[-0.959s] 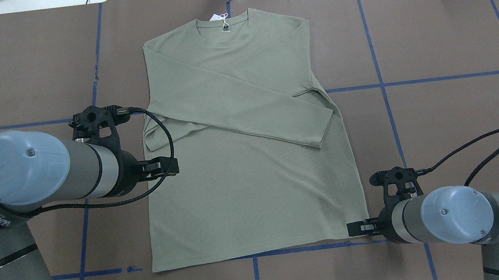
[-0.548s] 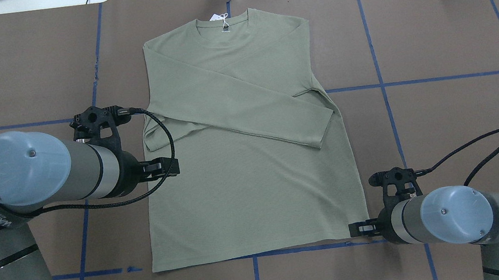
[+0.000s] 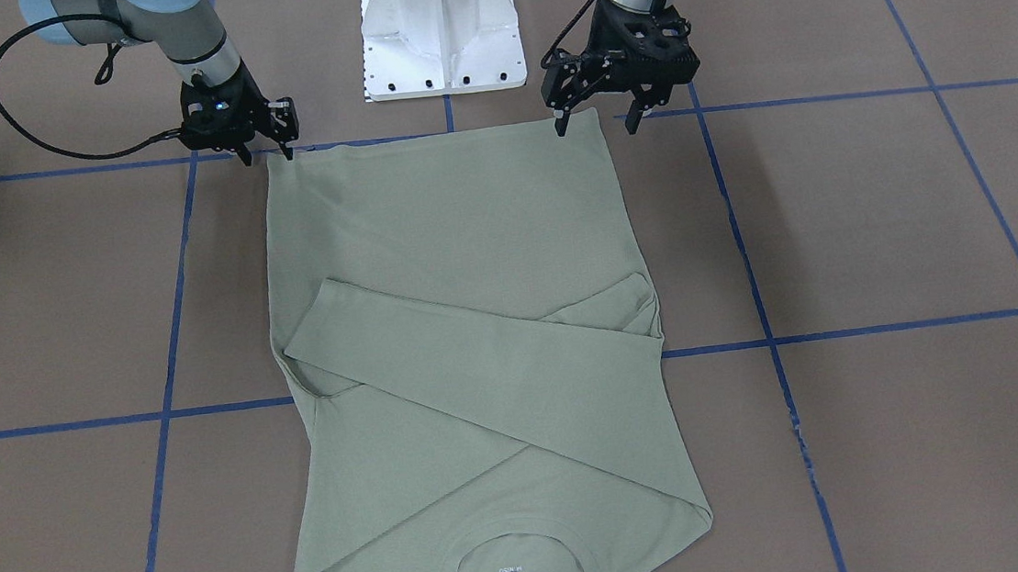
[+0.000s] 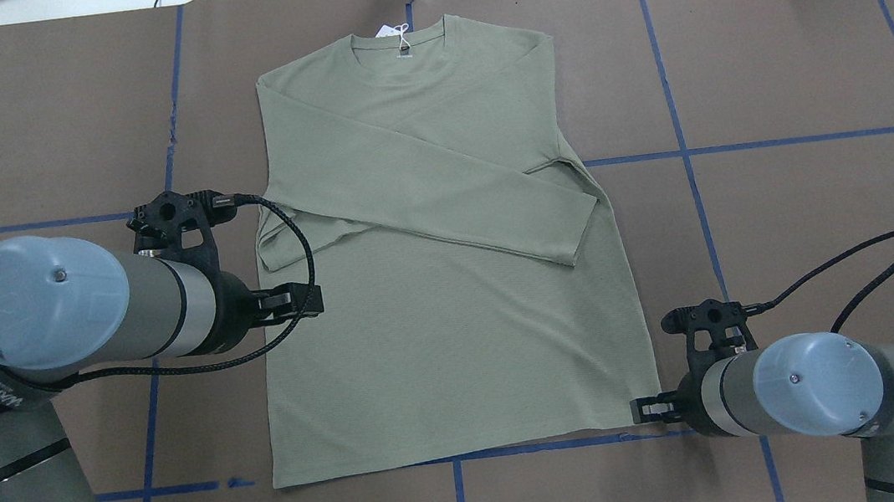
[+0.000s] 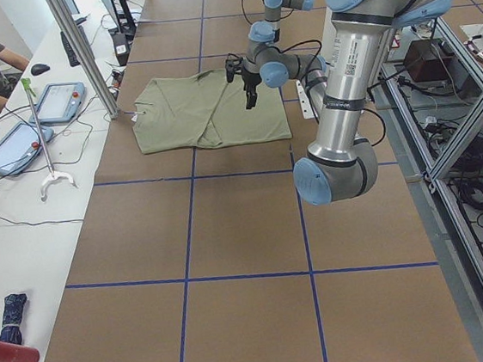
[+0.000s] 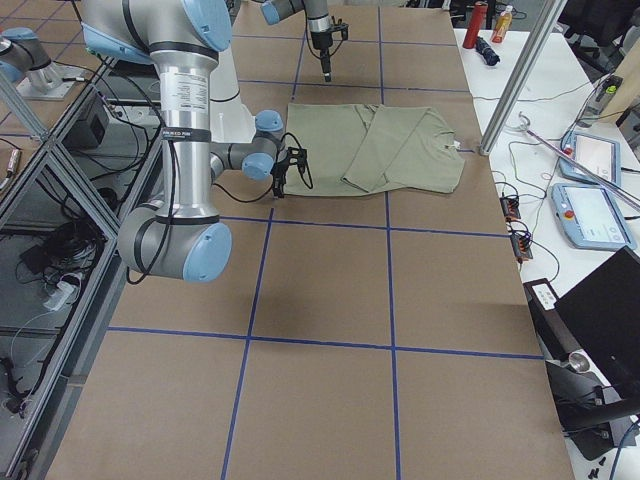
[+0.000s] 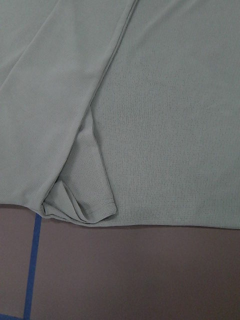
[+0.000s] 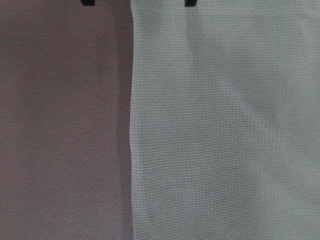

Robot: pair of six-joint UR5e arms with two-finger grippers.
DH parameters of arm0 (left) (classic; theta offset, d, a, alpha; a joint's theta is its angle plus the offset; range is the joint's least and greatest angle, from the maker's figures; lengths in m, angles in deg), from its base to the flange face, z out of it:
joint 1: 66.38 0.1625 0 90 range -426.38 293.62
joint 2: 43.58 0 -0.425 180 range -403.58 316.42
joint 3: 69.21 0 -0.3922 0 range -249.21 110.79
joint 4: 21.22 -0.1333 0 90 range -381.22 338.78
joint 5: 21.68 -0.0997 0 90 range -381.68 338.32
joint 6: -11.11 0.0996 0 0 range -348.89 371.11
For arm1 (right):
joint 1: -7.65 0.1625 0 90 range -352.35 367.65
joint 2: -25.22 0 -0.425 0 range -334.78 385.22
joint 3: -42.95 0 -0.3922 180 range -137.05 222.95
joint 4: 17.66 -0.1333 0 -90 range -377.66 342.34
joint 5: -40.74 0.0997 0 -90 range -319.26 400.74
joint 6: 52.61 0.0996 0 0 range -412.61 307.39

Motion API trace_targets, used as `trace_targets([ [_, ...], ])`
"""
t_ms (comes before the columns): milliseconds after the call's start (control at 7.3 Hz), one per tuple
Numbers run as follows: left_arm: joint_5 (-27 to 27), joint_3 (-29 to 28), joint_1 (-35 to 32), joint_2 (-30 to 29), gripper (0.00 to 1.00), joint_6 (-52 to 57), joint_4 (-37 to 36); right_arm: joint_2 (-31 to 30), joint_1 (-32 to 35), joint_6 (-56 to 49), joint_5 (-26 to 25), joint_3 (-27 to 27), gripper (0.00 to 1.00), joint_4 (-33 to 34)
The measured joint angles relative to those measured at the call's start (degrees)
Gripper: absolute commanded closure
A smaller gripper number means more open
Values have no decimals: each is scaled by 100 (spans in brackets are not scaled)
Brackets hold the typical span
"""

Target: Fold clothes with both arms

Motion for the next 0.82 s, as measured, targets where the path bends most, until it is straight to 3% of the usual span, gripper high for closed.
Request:
trace_targets([
  [274,0,-16,9,-13,0,-2,0,-1,0,-3,0,-33,34,2],
  [685,0,-26,12,-25,0,-8,0,-1,0,-3,38,-42,91,7],
  [822,0,-26,12,-26,0,-9,0,-1,0,-3,42,-43,100,7],
])
